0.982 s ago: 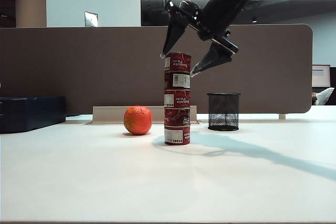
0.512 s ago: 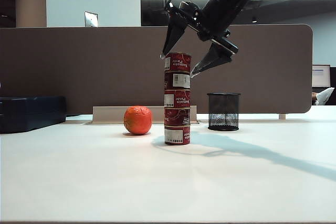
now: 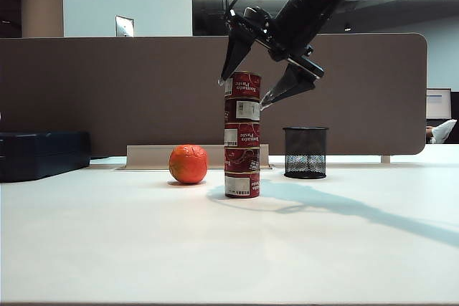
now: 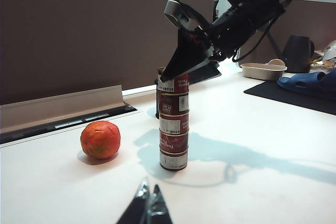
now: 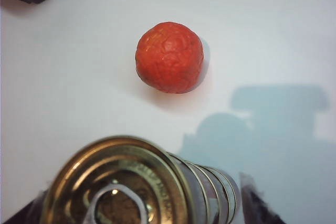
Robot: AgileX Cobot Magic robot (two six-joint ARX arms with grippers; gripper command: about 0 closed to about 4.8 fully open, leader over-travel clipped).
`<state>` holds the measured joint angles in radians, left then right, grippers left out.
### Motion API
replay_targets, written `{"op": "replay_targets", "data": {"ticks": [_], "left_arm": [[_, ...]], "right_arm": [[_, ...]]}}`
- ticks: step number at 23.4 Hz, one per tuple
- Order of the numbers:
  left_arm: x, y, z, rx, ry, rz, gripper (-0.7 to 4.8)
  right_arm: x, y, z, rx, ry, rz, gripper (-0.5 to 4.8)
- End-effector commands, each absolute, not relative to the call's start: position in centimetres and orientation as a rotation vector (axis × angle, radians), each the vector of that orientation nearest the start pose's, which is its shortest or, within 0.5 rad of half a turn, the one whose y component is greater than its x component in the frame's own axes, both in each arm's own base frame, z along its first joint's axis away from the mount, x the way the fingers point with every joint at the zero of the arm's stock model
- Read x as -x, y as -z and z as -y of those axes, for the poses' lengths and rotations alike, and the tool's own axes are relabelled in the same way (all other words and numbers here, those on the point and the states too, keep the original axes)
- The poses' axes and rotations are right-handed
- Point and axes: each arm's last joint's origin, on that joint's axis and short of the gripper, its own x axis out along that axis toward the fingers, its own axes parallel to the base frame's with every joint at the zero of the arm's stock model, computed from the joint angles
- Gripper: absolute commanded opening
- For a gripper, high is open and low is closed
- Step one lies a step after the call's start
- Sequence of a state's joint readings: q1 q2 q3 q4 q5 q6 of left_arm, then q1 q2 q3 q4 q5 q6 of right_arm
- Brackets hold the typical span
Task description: Take a can of tomato sauce from the stacked ones and place it on the table.
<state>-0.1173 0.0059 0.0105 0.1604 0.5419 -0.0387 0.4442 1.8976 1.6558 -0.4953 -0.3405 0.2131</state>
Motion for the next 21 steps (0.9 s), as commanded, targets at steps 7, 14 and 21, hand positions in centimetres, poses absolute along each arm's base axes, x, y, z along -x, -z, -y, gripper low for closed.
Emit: {"op": "replay_targets", "data": {"ticks": [7, 14, 21], "left_arm": [[-8.92, -18.33, 2.56, -0.002, 0.664, 0.164, -0.06], [-8.93, -18.33, 2.55, -0.002, 0.661, 0.164, -0.06], [-8.93, -18.34, 2.55, -0.002, 0.661, 0.164, -0.06]], "right_arm": [[-38.11, -29.48, -19.38, -0.161, -0.692, -0.808, 2.96], [-38.11, -29.48, -19.38, -0.159, -0.694, -0.807, 2.60], [-38.08, -29.54, -19.37, -0.159, -0.694, -0.806, 2.60]]}}
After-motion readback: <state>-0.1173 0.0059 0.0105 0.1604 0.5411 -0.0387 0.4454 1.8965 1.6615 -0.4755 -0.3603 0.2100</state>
